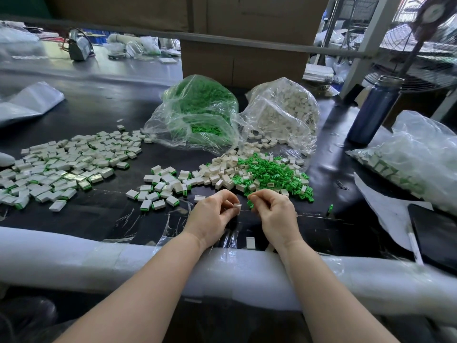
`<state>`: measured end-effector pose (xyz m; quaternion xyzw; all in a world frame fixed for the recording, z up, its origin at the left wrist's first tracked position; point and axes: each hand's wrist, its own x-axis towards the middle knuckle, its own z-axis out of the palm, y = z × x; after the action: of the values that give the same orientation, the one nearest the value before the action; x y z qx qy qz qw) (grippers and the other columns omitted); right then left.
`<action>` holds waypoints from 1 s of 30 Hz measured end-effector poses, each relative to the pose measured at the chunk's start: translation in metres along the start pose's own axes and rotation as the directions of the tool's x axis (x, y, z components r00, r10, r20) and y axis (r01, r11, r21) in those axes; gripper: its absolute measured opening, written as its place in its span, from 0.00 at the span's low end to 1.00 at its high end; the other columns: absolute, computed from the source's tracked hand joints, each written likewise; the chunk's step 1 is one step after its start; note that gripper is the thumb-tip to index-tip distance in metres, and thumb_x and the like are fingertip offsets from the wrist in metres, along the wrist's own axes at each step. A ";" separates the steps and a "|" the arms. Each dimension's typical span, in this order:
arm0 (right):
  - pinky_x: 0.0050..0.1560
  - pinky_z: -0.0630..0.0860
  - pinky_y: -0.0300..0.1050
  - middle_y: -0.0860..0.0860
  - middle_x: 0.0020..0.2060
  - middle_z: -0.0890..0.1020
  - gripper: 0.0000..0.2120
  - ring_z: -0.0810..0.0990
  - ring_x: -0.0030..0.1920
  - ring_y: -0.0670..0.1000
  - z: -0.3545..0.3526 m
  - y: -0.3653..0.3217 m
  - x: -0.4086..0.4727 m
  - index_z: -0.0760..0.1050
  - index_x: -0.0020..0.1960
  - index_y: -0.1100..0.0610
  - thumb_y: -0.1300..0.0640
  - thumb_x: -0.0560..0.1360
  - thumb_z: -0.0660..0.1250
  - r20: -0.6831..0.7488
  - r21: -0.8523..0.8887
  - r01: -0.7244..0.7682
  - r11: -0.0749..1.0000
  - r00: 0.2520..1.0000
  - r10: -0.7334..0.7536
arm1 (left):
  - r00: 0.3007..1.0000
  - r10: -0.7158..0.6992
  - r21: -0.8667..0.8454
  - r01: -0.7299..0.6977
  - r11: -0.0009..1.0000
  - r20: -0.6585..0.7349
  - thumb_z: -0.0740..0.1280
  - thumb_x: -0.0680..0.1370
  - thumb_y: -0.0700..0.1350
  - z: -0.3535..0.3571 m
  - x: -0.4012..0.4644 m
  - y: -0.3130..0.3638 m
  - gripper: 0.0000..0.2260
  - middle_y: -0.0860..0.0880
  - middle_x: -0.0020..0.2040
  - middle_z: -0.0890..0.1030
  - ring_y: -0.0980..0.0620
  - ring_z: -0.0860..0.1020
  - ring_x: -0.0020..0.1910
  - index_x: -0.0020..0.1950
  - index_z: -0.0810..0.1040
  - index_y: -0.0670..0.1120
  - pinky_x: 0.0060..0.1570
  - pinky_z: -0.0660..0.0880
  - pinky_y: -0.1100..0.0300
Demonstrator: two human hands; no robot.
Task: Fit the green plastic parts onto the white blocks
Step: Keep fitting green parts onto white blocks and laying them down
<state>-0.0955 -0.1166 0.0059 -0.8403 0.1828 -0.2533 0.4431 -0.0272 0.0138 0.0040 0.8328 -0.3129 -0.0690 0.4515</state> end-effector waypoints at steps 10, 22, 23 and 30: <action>0.38 0.78 0.34 0.50 0.34 0.82 0.11 0.79 0.34 0.44 -0.003 -0.003 0.000 0.78 0.41 0.54 0.69 0.71 0.70 0.104 0.362 -0.110 0.926 0.992 0.077 | 1.000 -0.020 -0.181 0.024 0.983 0.024 0.69 0.75 0.43 0.000 0.003 -0.004 0.06 0.55 0.41 0.82 0.56 0.80 0.43 0.46 0.78 0.55 0.53 0.76 0.58; 0.39 0.75 0.32 0.51 0.34 0.82 0.10 0.79 0.36 0.45 -0.003 -0.003 0.000 0.80 0.39 0.54 0.69 0.71 0.70 0.141 0.343 -0.054 0.938 0.990 0.006 | 0.999 -0.008 -0.195 0.018 0.981 0.048 0.68 0.76 0.42 -0.001 0.003 -0.004 0.09 0.54 0.38 0.81 0.56 0.79 0.40 0.41 0.76 0.57 0.49 0.76 0.60; 0.39 0.75 0.33 0.50 0.34 0.82 0.10 0.79 0.36 0.45 -0.003 -0.002 0.000 0.80 0.39 0.54 0.69 0.71 0.70 0.142 0.339 -0.054 0.939 0.990 0.005 | 0.999 -0.011 -0.195 0.020 0.981 0.046 0.68 0.76 0.42 -0.001 0.003 -0.004 0.09 0.54 0.38 0.81 0.55 0.79 0.41 0.41 0.76 0.57 0.49 0.76 0.60; 0.39 0.75 0.32 0.49 0.34 0.82 0.09 0.79 0.35 0.41 -0.003 -0.002 0.000 0.80 0.39 0.55 0.68 0.70 0.71 0.146 0.327 -0.050 0.944 0.989 0.002 | 0.999 -0.027 -0.218 0.036 0.975 0.043 0.69 0.75 0.41 -0.001 0.003 -0.005 0.08 0.51 0.41 0.81 0.53 0.79 0.43 0.42 0.77 0.55 0.52 0.76 0.57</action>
<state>-0.0967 -0.1179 0.0087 -0.7678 0.1167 -0.2134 0.5927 -0.0222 0.0146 0.0013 0.7813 -0.2990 -0.1266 0.5331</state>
